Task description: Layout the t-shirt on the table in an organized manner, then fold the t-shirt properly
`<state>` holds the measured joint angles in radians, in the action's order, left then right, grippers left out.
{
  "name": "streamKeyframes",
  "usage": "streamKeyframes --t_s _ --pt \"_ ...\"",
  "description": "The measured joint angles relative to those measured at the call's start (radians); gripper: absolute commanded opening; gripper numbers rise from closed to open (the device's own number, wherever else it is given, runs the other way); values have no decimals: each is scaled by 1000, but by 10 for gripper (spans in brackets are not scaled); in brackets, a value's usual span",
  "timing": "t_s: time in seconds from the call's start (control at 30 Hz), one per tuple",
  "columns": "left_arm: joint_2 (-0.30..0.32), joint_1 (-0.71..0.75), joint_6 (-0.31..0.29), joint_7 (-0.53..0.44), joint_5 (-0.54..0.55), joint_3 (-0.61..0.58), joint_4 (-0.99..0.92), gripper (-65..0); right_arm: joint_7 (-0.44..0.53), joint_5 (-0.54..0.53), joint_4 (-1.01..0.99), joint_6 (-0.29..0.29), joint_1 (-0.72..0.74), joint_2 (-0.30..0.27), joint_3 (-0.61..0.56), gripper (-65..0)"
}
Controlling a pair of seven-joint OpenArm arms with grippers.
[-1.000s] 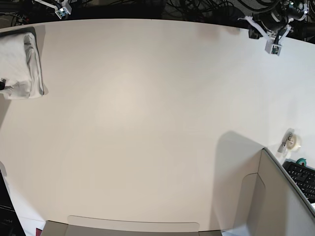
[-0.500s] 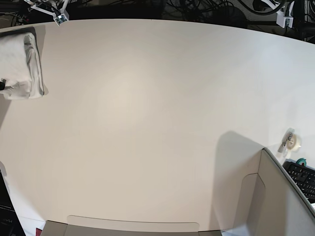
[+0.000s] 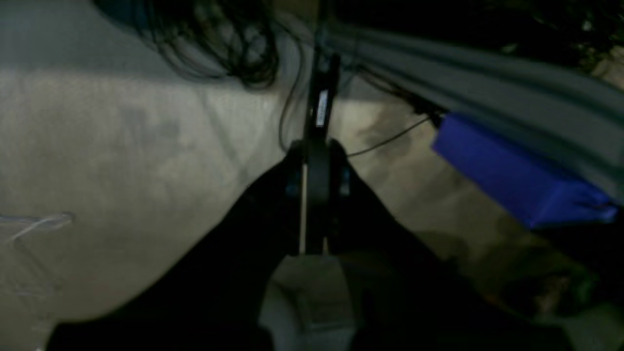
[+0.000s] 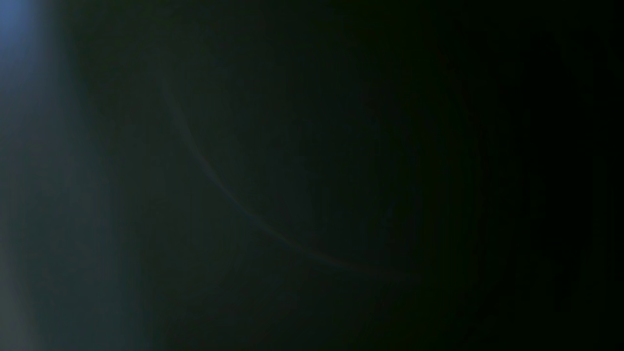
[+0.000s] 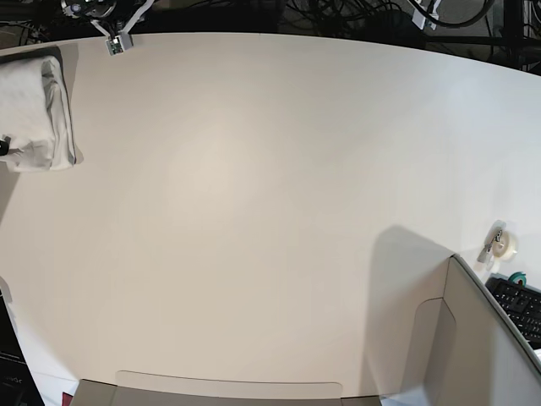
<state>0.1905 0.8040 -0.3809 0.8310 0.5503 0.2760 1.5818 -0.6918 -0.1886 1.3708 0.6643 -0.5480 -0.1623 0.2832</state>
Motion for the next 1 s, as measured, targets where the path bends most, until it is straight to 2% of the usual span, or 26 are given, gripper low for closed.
streamKeyframes --t_s 0.1,0.17,0.33,0.5,0.57,0.67,0.73,0.87,1.0 --pt "-19 -19 8 -44 -5 16 -44 -650 68 6 10 -87 -24 -6 -62 -650" --pt "-34 -14 7 -51 -1 42 -29 -650 49 39 87 -93 -58 0 -94 -650" --pt "-31 -14 4 -51 2 60 -24 -650 -121 103 272 -82 -187 24 -108 -650" --pt "-32 -14 4 -51 2 60 -26 -650 -80 105 367 -92 -230 14 -101 -650" --pt "-33 -17 3 -52 2 60 -36 -650 -77 93 305 -106 -227 16 -103 -650" --pt "-30 -48 6 -69 -2 57 -94 -650 -104 114 133 -160 -202 24 -108 -650" --pt "-34 -96 9 -81 -16 56 -164 -650 -99 112 20 -163 -167 23 -109 -650" --pt "-36 -179 -3 -194 4 51 -346 -650 -63 104 -120 -164 -72 34 -109 -650" --pt "-35 -272 6 -334 -11 51 -592 -650 60 105 -328 -167 26 38 -111 -650"
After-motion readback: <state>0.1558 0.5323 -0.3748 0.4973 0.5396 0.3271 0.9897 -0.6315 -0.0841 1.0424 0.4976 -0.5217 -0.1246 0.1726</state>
